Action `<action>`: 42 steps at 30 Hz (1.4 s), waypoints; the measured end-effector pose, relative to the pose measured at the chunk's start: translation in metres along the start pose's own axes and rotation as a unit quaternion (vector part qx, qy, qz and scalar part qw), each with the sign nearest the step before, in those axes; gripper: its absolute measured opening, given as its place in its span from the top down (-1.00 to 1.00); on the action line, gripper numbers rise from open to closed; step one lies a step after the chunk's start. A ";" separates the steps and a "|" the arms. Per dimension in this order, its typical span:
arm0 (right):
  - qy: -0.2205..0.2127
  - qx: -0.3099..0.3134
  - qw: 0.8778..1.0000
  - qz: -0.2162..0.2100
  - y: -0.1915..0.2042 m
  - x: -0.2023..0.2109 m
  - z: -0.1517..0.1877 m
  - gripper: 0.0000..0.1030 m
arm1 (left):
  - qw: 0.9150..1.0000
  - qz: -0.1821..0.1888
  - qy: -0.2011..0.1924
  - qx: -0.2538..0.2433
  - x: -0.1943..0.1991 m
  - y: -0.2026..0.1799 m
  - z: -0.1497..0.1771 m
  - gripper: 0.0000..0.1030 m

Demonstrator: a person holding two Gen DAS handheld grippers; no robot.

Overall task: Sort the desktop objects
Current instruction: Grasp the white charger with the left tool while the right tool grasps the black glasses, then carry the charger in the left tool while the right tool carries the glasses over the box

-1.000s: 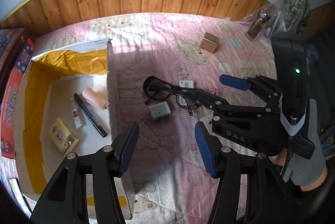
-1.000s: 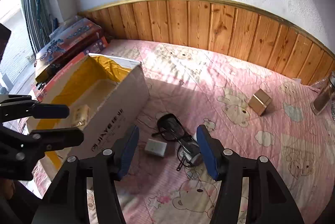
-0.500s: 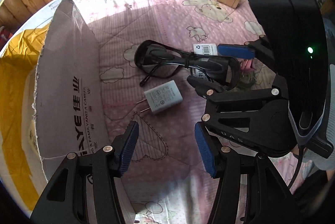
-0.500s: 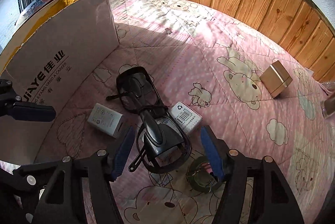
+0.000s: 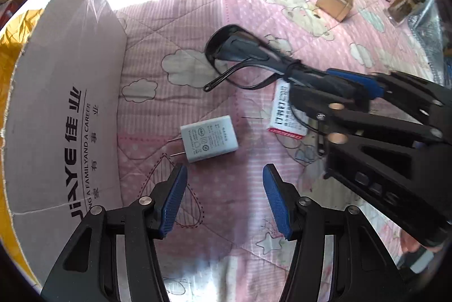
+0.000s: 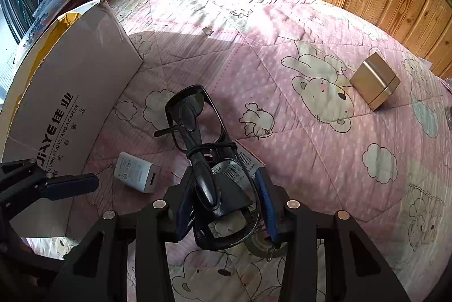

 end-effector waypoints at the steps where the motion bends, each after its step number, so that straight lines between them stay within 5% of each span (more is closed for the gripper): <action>1: -0.002 -0.002 1.000 -0.001 0.001 0.004 0.001 0.15 | 1.000 -0.007 0.003 0.012 -0.007 0.007 -0.002 -0.14; 7: -0.012 -0.012 1.000 -0.015 0.011 0.026 0.019 0.15 | 0.999 -0.005 -0.002 0.032 -0.023 0.020 -0.006 -0.22; 9: -0.014 -0.014 1.000 -0.019 0.015 0.033 0.024 0.15 | 1.000 0.005 -0.008 0.022 -0.021 0.015 -0.003 -0.16; 11: -0.019 -0.019 0.999 -0.022 0.016 0.043 0.031 0.15 | 0.999 0.033 0.003 0.000 -0.018 0.006 0.004 0.14; 13: -0.025 -0.025 0.999 -0.026 0.011 0.049 0.030 0.15 | 0.998 0.057 0.003 -0.012 -0.008 0.001 0.009 0.17; 20: -0.052 -0.046 0.997 -0.020 -0.005 0.081 0.048 0.15 | 0.998 0.017 -0.026 -0.063 -0.004 -0.006 0.002 -0.08; 23: -0.052 -0.043 0.997 -0.024 -0.002 0.077 0.044 0.15 | 0.996 -0.015 -0.030 -0.080 -0.015 -0.006 -0.006 0.02; 25: -0.049 -0.040 0.998 -0.029 0.001 0.073 0.042 0.15 | 0.997 -0.008 -0.027 -0.074 -0.016 0.000 -0.007 0.31; 30: -0.047 -0.029 0.998 -0.031 0.007 0.068 0.040 0.15 | 0.997 0.018 -0.034 -0.063 -0.009 0.007 -0.006 0.32; 42: -0.067 -0.050 0.996 -0.029 -0.008 0.082 0.030 0.15 | 0.997 0.016 -0.054 -0.057 0.023 0.013 0.007 0.33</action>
Point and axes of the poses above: each gripper's, at about its wrist camera, not at the fingertips, and x roughly against the way its jaws point, y to its left, z to its underside, the point moved 3 cm from there along -x, roughly the way its jaws point, and after that the axes turned 4 degrees about -x, right-handed, at the moved point
